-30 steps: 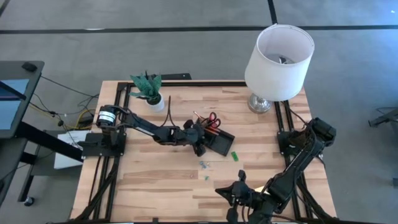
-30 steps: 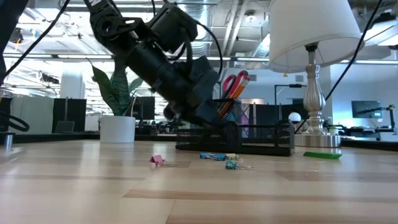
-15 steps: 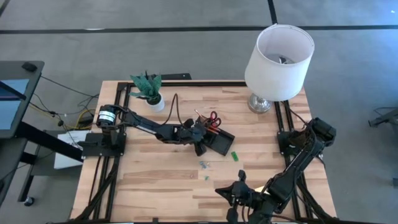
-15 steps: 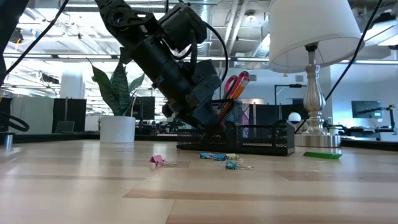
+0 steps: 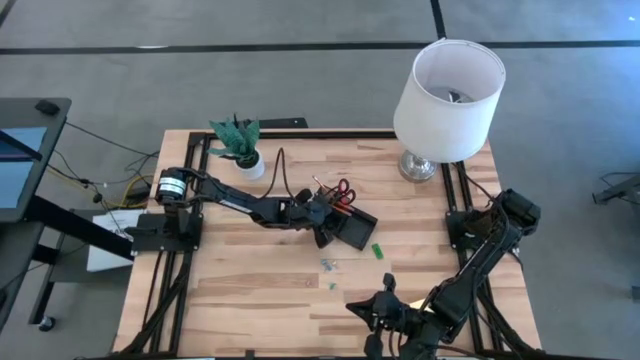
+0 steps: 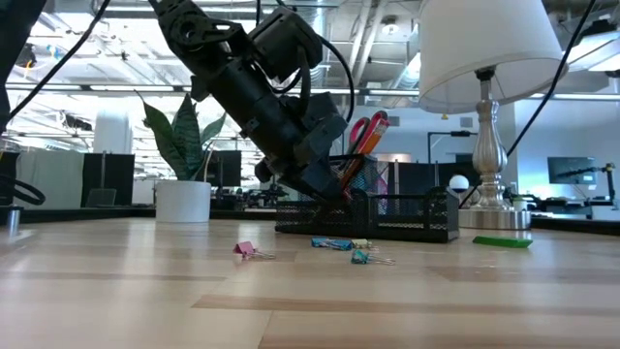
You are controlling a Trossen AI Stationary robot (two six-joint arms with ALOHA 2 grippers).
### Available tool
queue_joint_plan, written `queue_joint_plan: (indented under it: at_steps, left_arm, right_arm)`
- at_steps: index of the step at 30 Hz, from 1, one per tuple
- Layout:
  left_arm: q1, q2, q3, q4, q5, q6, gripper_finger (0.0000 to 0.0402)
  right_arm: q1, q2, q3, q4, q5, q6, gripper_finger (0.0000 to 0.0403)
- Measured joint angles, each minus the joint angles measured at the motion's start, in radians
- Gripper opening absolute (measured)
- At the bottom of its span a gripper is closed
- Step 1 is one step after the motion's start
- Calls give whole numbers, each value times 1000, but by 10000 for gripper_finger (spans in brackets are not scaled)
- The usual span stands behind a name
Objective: Pick and place office supplies into organizer
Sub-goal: Put the top yellow binder clip into the black desk organizer
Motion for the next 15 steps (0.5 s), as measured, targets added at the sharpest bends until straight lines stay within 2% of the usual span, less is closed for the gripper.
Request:
queue_joint_plan:
  at_steps: [4,6,11,15]
  left_arm:
    - [7,0,0,2,2,3,42]
    - [8,0,0,2,2,21,79]
    - [8,1,0,1,-16,30,203]
    - [8,3,0,2,7,25,258]
  right_arm:
    - [0,0,0,0,0,0,0]
    - [0,0,0,0,0,0,0]
    - [0,0,0,0,0,0,0]
    - [-2,0,0,0,0,0,0]
